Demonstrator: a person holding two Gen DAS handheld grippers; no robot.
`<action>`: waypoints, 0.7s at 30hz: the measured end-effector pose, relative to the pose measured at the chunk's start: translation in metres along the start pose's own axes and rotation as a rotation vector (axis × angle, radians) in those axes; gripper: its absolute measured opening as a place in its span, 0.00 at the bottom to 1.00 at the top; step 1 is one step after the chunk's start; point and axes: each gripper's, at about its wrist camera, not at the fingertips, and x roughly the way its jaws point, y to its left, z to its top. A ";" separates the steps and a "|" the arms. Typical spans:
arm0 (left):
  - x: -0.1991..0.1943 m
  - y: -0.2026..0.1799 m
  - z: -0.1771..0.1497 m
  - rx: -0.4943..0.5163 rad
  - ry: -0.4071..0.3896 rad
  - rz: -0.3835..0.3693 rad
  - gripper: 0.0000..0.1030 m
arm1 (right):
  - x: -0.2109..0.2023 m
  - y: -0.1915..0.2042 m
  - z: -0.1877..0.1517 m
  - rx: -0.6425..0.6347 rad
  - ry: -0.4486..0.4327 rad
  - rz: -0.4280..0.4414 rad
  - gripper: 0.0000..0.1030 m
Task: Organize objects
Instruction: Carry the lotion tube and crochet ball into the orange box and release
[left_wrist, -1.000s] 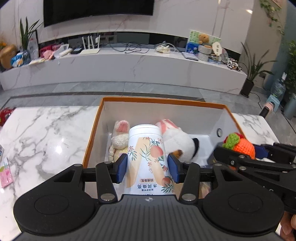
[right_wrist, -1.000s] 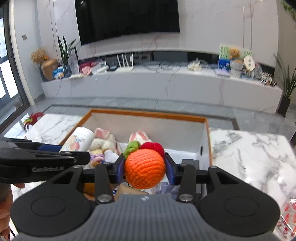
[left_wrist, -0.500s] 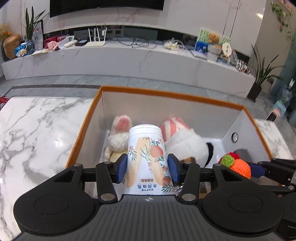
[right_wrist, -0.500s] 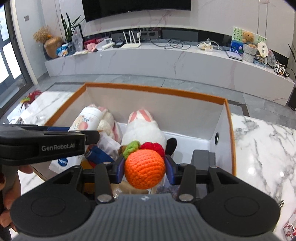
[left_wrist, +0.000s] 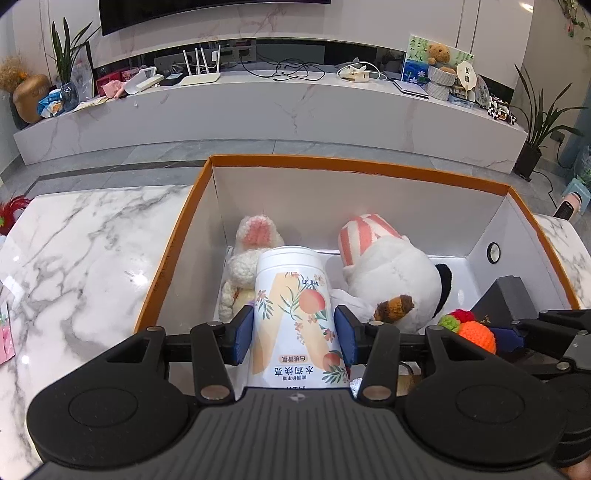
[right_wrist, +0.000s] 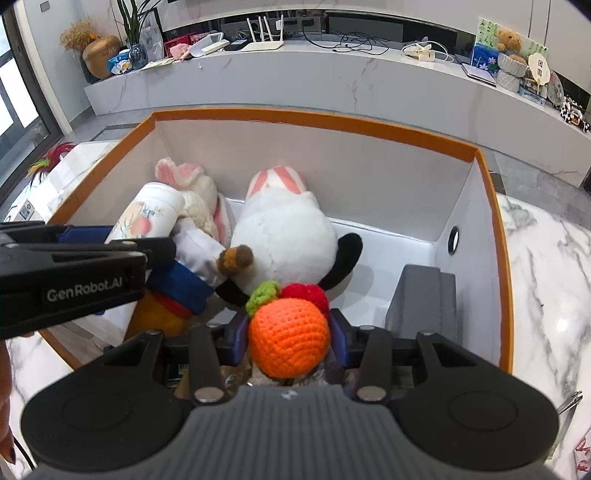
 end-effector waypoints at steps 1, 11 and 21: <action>0.001 0.000 0.000 0.003 0.001 0.007 0.53 | 0.000 0.000 0.000 0.003 0.004 -0.002 0.45; 0.007 -0.001 -0.001 0.007 0.015 0.008 0.53 | 0.007 -0.002 0.005 0.017 0.091 0.010 0.45; 0.008 0.000 0.000 -0.006 0.017 -0.004 0.53 | 0.017 -0.006 0.015 0.061 0.175 0.021 0.45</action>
